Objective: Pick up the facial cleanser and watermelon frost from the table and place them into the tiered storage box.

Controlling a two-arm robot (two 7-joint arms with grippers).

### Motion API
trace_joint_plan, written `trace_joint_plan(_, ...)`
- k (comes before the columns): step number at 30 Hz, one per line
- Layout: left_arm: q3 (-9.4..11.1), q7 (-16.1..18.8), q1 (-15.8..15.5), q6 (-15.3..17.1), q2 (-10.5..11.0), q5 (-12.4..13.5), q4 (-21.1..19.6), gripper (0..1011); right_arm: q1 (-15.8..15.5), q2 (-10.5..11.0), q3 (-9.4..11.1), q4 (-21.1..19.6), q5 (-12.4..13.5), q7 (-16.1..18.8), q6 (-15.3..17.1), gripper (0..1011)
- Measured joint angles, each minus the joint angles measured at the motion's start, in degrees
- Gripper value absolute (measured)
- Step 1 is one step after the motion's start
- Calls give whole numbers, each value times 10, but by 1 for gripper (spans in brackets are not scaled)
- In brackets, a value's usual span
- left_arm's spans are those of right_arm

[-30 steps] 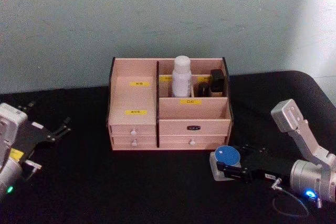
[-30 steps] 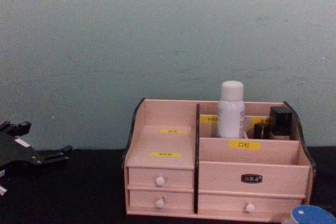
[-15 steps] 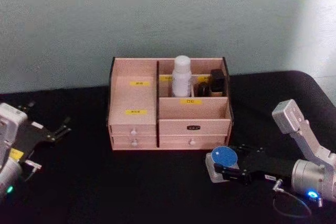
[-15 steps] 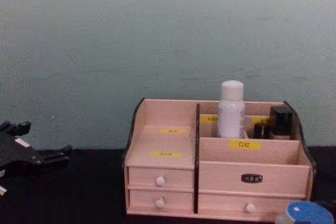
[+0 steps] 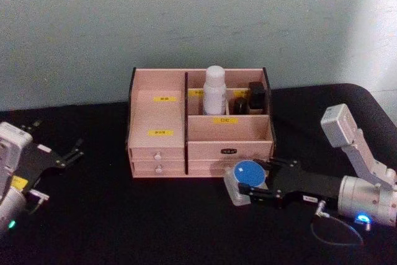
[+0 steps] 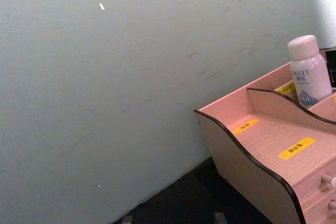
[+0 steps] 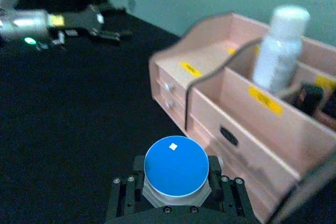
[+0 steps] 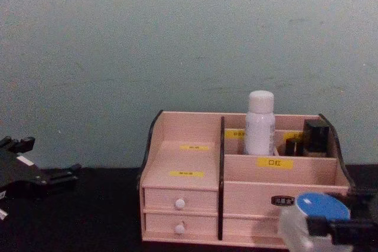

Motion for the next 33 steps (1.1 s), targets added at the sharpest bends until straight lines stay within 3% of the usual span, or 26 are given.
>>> trace_joint_plan(14, 0, 0, 0, 0, 0, 0, 0, 1001, 69, -35, -38, 22, -1, 33, -37, 722)
trace_joint_plan(33, 0, 0, 0, 0, 0, 0, 0, 1001, 196, -127, -82, 132, -29, 27, -48, 722)
